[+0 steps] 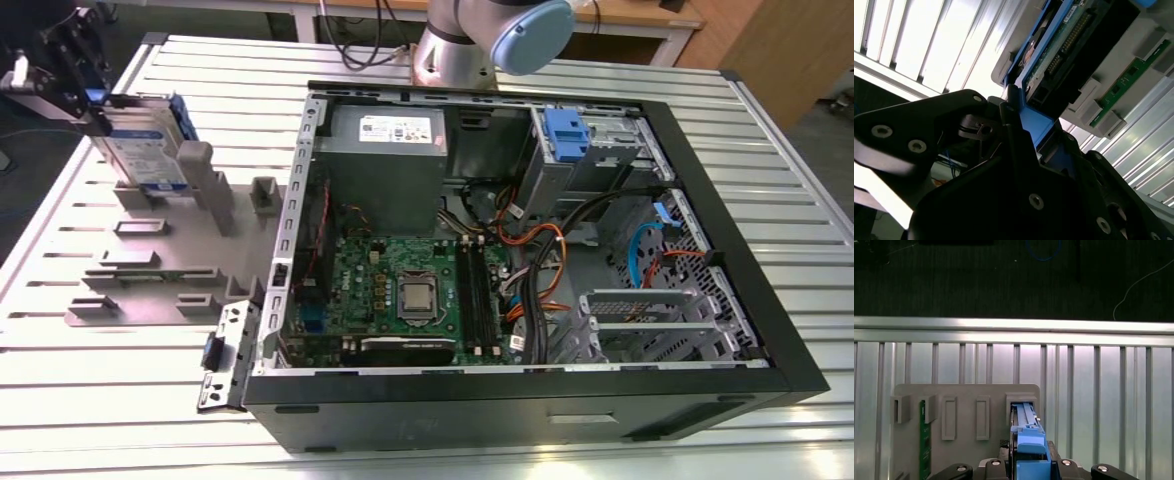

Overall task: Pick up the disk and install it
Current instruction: 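Pick up the disk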

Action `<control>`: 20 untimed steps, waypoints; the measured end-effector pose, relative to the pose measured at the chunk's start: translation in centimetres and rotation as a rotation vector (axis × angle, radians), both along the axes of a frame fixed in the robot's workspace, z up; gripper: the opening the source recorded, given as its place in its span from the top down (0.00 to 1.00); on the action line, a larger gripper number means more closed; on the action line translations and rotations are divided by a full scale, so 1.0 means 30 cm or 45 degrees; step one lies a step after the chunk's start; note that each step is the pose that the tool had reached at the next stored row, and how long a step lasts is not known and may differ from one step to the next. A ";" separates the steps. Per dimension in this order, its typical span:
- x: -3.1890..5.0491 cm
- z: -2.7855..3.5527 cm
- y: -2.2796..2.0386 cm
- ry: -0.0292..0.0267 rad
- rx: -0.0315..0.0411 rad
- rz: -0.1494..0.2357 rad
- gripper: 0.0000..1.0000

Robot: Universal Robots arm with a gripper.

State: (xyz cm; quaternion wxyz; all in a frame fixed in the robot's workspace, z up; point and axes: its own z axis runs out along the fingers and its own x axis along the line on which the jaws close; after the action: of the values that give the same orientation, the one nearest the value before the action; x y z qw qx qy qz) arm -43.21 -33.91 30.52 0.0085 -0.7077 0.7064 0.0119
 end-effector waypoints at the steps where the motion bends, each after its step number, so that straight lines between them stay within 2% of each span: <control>1: 0.000 0.003 0.000 -0.0001 0.0001 0.000 0.64; 10: 0.000 0.025 0.000 -0.0001 0.0001 0.000 0.64; 20: 0.000 0.031 0.000 -0.0001 0.0000 0.000 0.64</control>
State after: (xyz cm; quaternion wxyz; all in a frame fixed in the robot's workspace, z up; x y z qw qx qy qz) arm -43.21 -33.91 31.46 0.0085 -0.7077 0.7064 0.0119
